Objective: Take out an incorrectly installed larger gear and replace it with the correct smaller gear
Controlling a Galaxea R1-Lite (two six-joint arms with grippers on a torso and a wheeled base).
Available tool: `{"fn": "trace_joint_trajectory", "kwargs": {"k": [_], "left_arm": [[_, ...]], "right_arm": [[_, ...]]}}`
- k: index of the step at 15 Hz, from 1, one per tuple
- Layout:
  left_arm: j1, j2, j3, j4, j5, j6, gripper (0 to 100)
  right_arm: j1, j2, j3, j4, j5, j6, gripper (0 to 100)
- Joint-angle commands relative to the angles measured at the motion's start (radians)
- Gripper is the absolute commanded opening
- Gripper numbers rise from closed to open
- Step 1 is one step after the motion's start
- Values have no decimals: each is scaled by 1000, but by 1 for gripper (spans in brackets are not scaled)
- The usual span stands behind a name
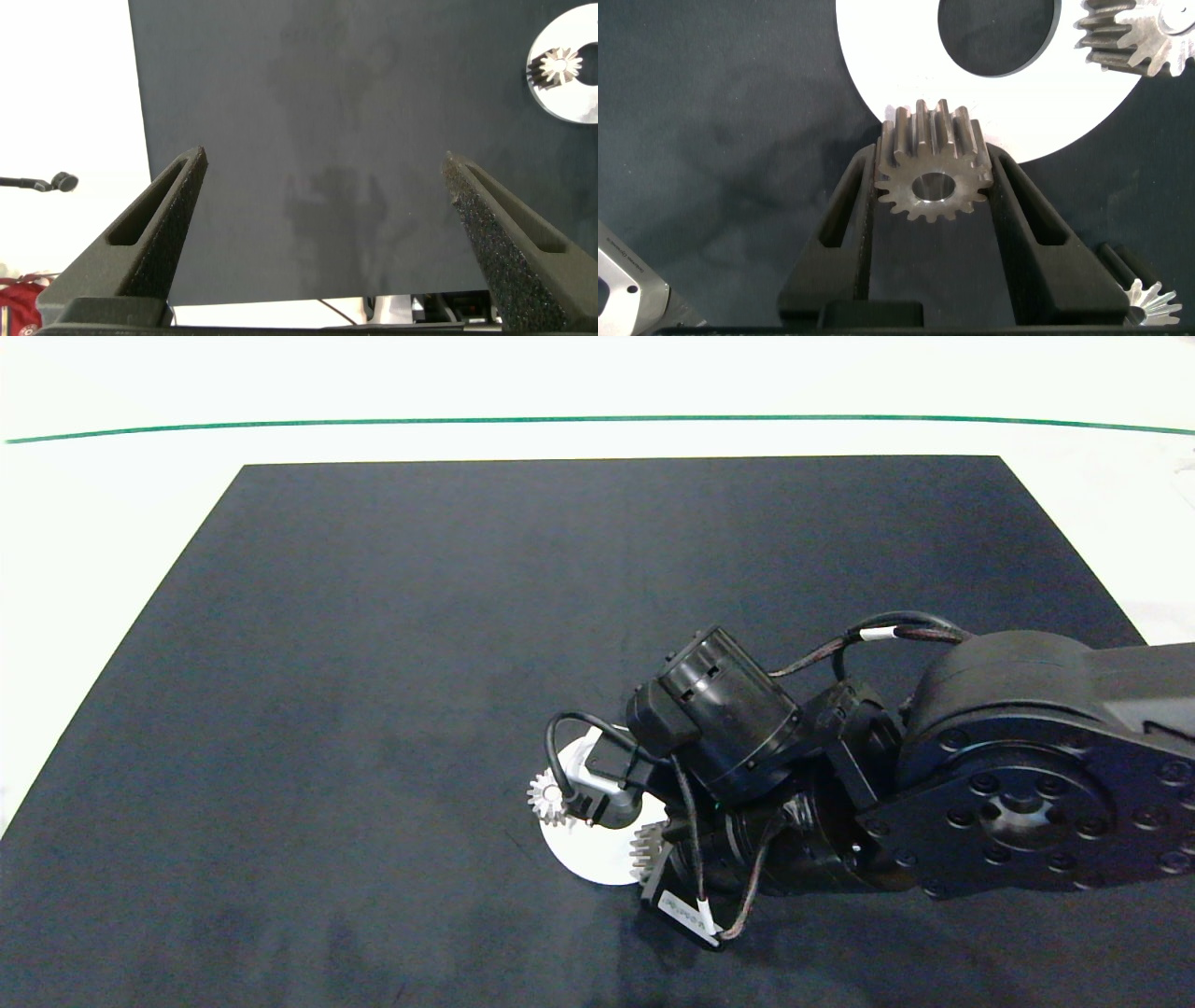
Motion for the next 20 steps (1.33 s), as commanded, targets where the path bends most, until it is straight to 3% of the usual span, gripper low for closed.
{"fn": "trace_joint_trajectory", "kwargs": {"k": [1, 7, 20], "left_arm": [[0, 1, 0, 5, 0, 1, 100], [0, 1, 0, 5, 0, 1, 100], [0, 1, 0, 5, 0, 2, 100]], "right_arm": [[-1, 3, -4, -1, 0, -2, 31], [2, 8, -10, -36, -2, -2, 31], [4, 17, -27, -27, -17, -13, 31]]}}
